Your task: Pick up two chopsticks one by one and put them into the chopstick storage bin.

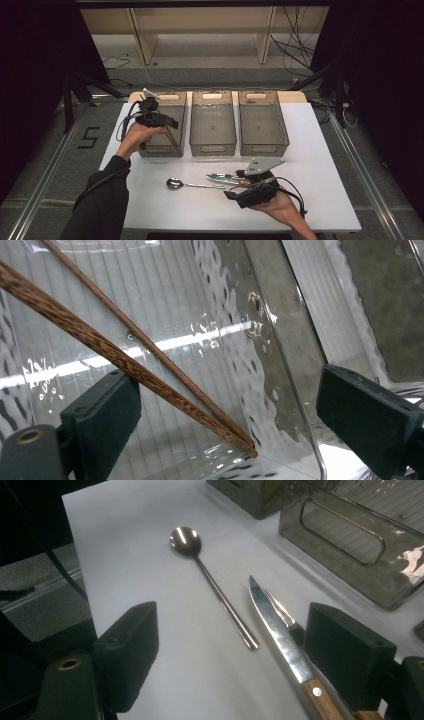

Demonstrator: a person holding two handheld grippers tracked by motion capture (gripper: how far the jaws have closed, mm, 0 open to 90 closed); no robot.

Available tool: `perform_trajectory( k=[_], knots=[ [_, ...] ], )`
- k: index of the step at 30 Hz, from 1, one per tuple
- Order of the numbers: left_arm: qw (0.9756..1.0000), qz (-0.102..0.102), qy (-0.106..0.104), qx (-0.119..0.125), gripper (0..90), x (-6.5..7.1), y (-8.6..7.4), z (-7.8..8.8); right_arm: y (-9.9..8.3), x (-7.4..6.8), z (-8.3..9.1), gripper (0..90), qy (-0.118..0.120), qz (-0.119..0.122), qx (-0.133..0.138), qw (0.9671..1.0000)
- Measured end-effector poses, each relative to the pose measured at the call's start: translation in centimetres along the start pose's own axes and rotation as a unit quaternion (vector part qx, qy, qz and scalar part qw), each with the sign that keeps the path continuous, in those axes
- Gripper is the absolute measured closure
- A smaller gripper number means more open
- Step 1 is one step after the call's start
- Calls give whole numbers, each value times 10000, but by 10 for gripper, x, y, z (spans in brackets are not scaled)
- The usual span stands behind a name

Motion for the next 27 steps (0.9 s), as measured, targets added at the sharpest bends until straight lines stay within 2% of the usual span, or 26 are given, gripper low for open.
perform_trajectory(
  k=[4,8,17,22,27],
  knots=[
    [10000,-45,-29,-17,106,2,0,1,0,0,0,227,0,12,4,10000],
    [9998,-177,90,-101,105,5,-1,-2,0,0,0,227,13,15,-2,10000],
    [9999,-120,45,-97,105,4,0,-5,1,0,1,227,8,-6,15,10000],
    [9999,-139,-48,22,106,6,-1,2,1,0,0,227,9,9,13,10000],
    [9992,-186,-244,243,106,11,-4,14,1,0,0,227,6,12,7,10000]
  ],
)
Point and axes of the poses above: each handheld gripper's, and its own axes: z roughly backward along the jaws, y roughly out of its top, x roughly to its right, the point moved 5 cm from there along -z, roughly forward along the jaws, and after that the axes turned 7 degrees about z, right-handed, at the moved point
